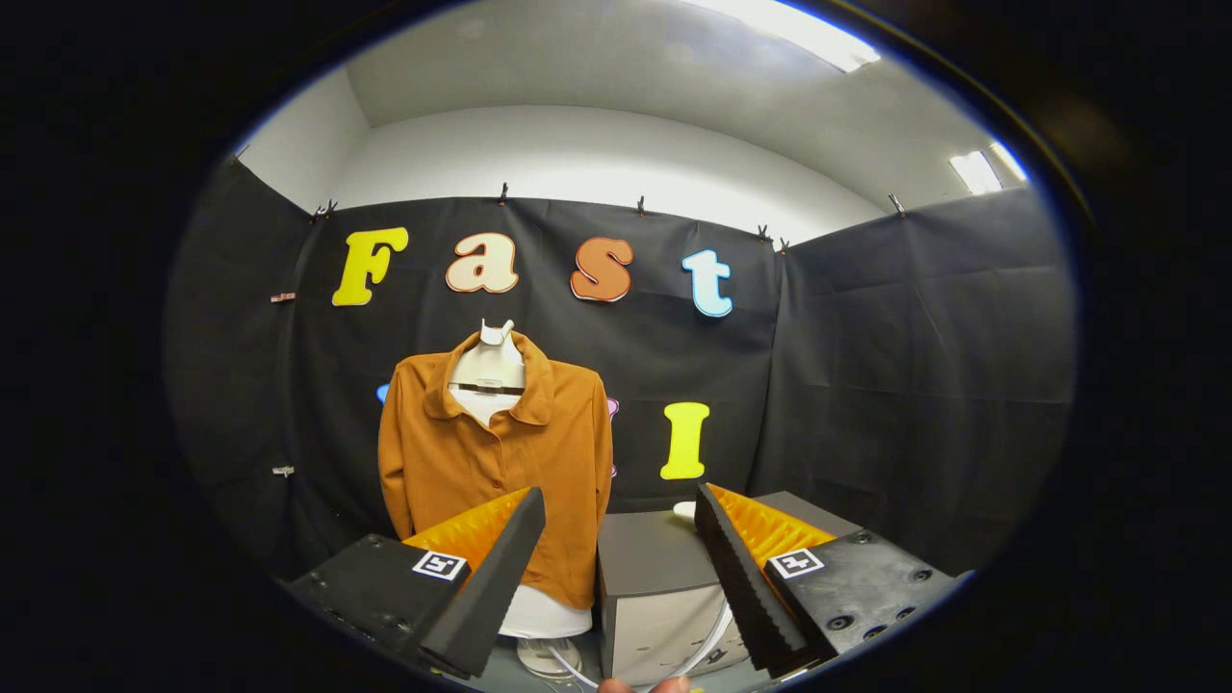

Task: Iron the clothes twice with a garment steamer, once on the left side and once on the right side.

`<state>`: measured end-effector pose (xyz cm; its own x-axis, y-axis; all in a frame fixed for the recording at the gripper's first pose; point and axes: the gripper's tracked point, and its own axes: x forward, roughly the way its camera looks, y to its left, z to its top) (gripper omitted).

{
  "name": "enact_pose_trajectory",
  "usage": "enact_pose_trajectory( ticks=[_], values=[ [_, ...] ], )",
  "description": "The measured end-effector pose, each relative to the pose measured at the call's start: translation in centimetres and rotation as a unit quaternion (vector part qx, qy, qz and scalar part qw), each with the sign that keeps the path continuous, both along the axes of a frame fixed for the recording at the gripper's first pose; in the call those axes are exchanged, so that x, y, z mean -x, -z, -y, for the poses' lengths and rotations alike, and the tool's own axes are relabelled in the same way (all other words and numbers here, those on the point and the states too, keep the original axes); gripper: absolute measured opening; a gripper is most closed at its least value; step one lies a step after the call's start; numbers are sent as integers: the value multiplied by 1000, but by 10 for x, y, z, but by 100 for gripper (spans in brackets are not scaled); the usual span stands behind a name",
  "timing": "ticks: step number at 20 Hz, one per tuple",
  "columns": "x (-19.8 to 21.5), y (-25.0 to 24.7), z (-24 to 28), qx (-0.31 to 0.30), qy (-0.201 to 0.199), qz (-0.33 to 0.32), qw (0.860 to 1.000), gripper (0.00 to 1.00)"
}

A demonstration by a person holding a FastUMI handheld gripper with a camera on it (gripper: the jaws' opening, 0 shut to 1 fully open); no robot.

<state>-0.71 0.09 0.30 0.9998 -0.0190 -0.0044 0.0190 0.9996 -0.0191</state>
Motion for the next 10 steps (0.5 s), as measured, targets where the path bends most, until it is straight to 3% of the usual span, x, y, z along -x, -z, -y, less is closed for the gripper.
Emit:
enact_pose_trajectory(
  ticks=[10],
  values=[
    [-5,4,1,-8,3,-7,1000,98]
  ],
)
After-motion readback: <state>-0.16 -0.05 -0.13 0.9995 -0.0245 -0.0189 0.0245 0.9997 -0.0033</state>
